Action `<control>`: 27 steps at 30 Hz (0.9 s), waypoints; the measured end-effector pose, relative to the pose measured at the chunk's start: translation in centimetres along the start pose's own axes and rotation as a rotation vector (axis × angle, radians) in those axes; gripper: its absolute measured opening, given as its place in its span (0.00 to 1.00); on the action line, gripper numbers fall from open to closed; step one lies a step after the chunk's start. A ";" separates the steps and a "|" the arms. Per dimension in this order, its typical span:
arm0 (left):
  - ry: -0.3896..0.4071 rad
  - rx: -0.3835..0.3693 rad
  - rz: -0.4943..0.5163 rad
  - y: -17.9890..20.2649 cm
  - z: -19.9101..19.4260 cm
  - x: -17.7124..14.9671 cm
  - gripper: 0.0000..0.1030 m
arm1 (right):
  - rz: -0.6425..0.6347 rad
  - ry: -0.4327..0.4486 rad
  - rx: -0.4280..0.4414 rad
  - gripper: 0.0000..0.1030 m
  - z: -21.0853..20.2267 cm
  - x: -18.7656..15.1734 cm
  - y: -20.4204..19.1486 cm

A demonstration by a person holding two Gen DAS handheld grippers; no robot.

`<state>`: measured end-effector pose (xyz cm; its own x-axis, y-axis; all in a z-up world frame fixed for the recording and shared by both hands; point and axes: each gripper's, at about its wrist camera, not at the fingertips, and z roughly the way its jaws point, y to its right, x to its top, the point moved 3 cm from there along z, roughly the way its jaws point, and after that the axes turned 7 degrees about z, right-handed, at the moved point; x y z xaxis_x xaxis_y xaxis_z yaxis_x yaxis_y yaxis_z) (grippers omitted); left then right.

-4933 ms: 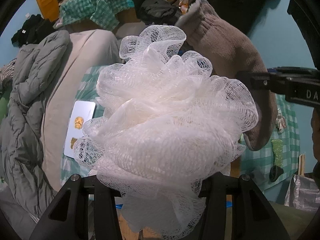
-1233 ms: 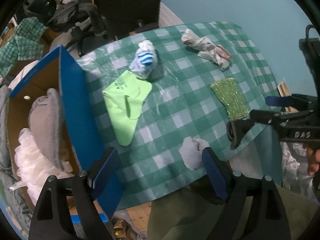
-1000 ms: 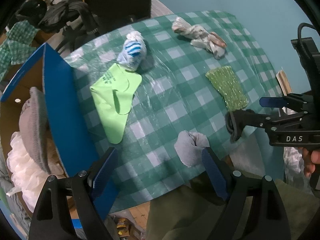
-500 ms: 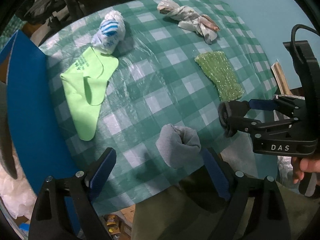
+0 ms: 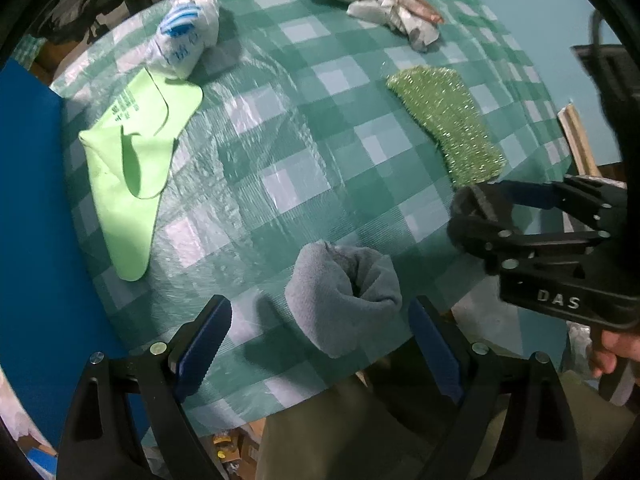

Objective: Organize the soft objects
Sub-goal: 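Reach the right tool to the black sock while the left tool reaches the grey sock, then close the right tool on the black sock while the left tool grasps the grey sock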

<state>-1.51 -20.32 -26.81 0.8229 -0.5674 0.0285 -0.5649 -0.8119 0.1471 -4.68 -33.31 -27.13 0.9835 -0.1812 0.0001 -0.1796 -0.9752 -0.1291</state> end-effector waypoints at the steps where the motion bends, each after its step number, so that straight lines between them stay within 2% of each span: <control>1: -0.008 0.003 -0.004 0.0 0.4 0.0 0.89 | -0.006 0.003 -0.003 0.62 0.1 0.1 -0.1; 7: -0.022 0.007 -0.033 -0.2 1.7 -0.1 0.88 | -0.079 0.016 -0.011 0.52 0.2 -0.3 -0.7; 9: -0.012 0.005 -0.042 -0.2 1.9 0.0 0.83 | -0.097 0.020 -0.011 0.51 0.3 -0.5 -0.9; 13: -0.013 -0.009 -0.035 0.1 2.1 0.1 0.57 | -0.097 0.020 0.011 0.49 0.0 -0.7 -0.9; 15: -0.012 -0.003 -0.025 0.2 2.0 0.1 0.53 | -0.095 0.018 0.025 0.49 -0.4 -0.7 -0.8; 17: -0.002 -0.003 -0.013 0.3 1.9 0.1 0.40 | -0.096 0.020 0.040 0.49 -1.0 -0.5 -0.7; 20: 0.009 0.003 0.002 0.8 1.2 0.5 0.34 | -0.100 0.028 0.058 0.49 -1.9 -0.2 -0.7; 27: 0.055 0.031 0.017 0.7 -1.2 0.8 0.29 | -0.120 0.056 0.073 0.49 -4.3 1.0 -0.9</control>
<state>-1.14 -21.16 -25.48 0.8146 -0.5737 0.0848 -0.5800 -0.8064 0.1154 -3.59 -33.18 -22.75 0.9945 -0.0727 0.0754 -0.0566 -0.9788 -0.1969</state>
